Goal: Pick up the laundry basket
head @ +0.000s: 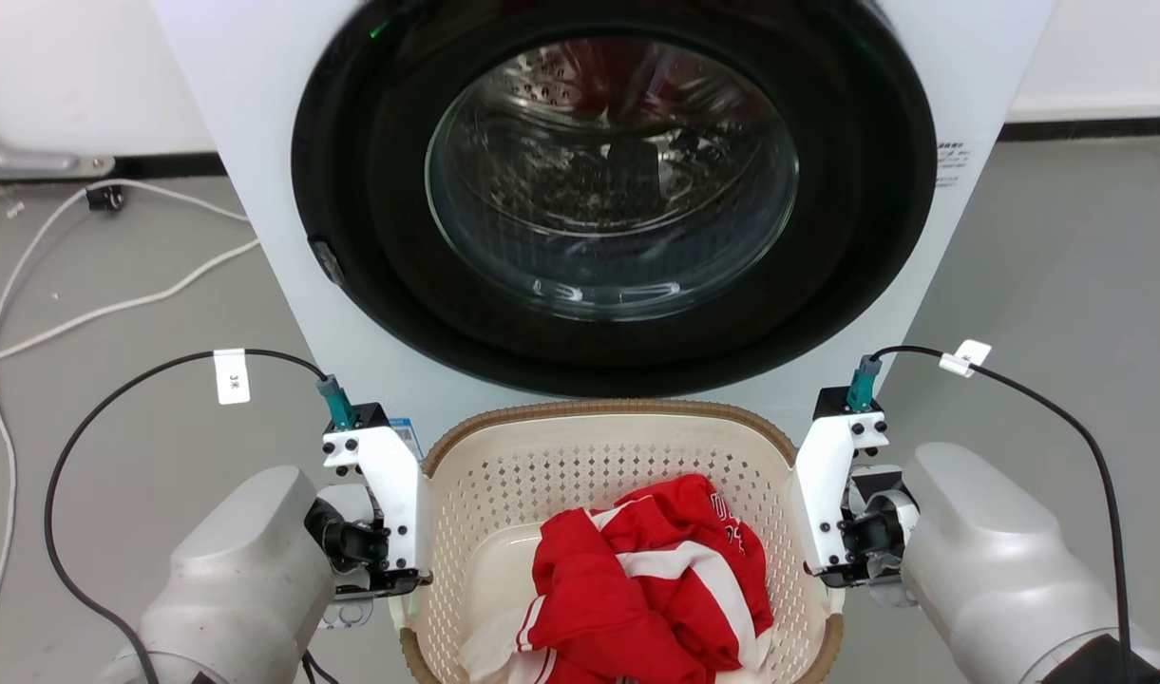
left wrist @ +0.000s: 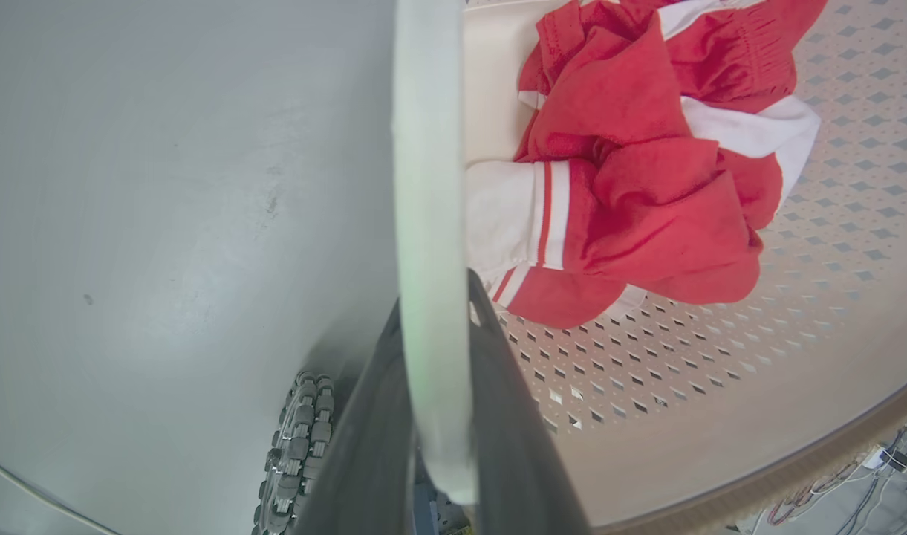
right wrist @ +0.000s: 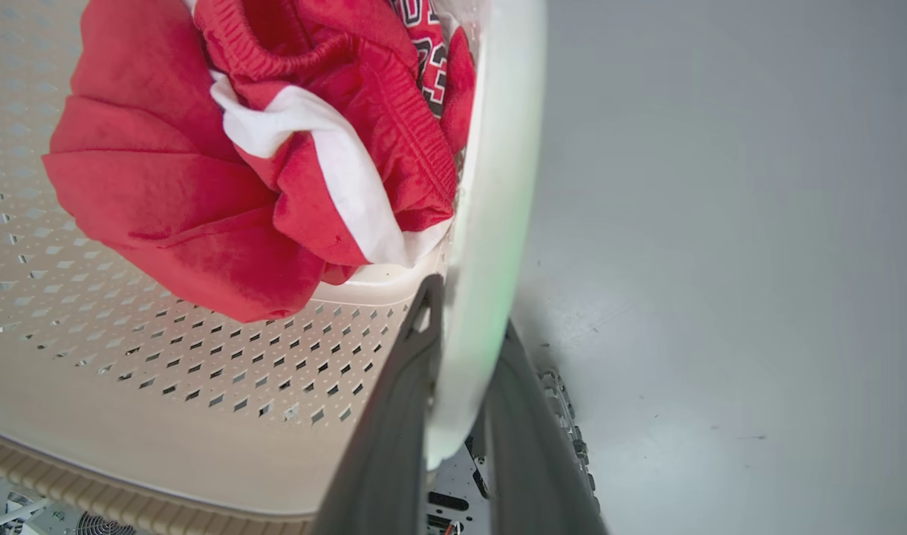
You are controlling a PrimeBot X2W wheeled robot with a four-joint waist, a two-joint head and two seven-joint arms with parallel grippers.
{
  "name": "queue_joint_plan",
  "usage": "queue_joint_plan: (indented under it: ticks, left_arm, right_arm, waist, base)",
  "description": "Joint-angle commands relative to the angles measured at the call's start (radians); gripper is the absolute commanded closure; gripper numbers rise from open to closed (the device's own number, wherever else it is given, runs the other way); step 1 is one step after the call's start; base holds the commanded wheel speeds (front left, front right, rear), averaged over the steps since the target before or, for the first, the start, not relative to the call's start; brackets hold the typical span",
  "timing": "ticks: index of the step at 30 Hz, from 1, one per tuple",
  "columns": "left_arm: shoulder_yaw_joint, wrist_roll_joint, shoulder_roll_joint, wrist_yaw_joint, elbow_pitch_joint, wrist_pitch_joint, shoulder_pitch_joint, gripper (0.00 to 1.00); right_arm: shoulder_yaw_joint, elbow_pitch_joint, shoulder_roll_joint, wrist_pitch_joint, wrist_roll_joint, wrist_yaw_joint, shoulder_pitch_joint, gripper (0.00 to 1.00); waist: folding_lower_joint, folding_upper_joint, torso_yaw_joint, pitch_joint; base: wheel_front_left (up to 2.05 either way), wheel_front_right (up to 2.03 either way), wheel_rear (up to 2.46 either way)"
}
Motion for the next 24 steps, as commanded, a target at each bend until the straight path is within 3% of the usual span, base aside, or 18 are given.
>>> queue_joint_plan:
  ticks: [1, 24]
  left_arm:
    - [0.002, -0.009, -0.027, -0.012, -0.01, -0.008, 0.007, 1.0]
    - [-0.011, -0.043, -0.046, -0.012, -0.008, -0.013, 0.034, 1.0]
  right_arm:
    - [0.005, -0.005, 0.021, 0.003, 0.008, 0.011, 0.009, 1.0]
    - [0.038, -0.005, 0.024, -0.008, 0.046, 0.011, 0.023, 1.0]
  waist:
    - [0.0002, 0.0, -0.003, -0.024]
    - [0.0002, 0.0, -0.005, -0.063]
  base:
    - [0.0, 0.0, 0.0]
    - [0.0, 0.0, 0.0]
